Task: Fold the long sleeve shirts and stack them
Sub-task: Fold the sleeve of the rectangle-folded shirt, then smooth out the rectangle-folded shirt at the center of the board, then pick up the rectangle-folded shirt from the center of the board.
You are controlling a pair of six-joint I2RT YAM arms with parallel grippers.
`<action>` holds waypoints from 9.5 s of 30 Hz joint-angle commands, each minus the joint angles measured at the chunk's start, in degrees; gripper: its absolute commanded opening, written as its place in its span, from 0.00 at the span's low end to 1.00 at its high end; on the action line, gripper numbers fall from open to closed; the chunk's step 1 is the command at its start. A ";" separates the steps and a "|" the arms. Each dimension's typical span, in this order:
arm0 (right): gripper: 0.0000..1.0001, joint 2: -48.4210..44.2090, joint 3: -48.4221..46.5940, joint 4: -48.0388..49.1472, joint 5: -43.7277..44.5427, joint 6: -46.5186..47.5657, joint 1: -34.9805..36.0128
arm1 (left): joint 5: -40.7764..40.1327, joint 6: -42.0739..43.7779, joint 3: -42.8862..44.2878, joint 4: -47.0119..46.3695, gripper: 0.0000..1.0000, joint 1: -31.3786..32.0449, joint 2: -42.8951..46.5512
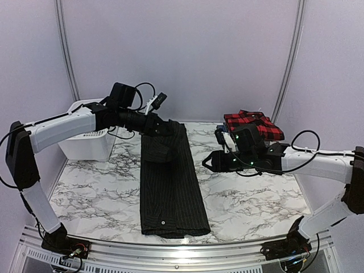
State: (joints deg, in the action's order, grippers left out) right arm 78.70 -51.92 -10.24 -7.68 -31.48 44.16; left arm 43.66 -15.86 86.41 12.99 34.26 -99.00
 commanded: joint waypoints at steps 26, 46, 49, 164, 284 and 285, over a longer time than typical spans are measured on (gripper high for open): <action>0.47 1.69 2.64 0.56 3.02 6.08 -5.41 | 6.07 2.28 -13.05 7.50 0.17 15.14 -8.20; 0.46 8.44 -1.94 4.12 -2.77 6.68 -3.09 | -23.20 -12.33 -11.35 1.88 0.33 5.63 -6.47; 0.44 13.47 -7.00 6.17 -2.93 7.46 -3.46 | -26.11 -15.40 -9.61 -1.91 0.26 2.29 -8.69; 0.44 9.10 5.12 13.08 -25.39 5.62 -1.55 | -28.26 -23.20 -36.59 -7.34 0.28 9.57 12.84; 0.00 13.06 -3.51 13.04 -18.50 -3.13 -1.31 | -21.49 -24.43 -42.39 -5.80 0.00 6.17 21.82; 0.00 14.80 -5.12 14.07 -18.00 -2.72 -2.13 | -21.74 -23.65 -40.86 -6.48 0.00 4.76 20.05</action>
State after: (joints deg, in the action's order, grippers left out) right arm 88.86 -50.87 0.54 -28.88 -37.36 44.56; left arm 23.38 -44.86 40.66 5.39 43.31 -74.46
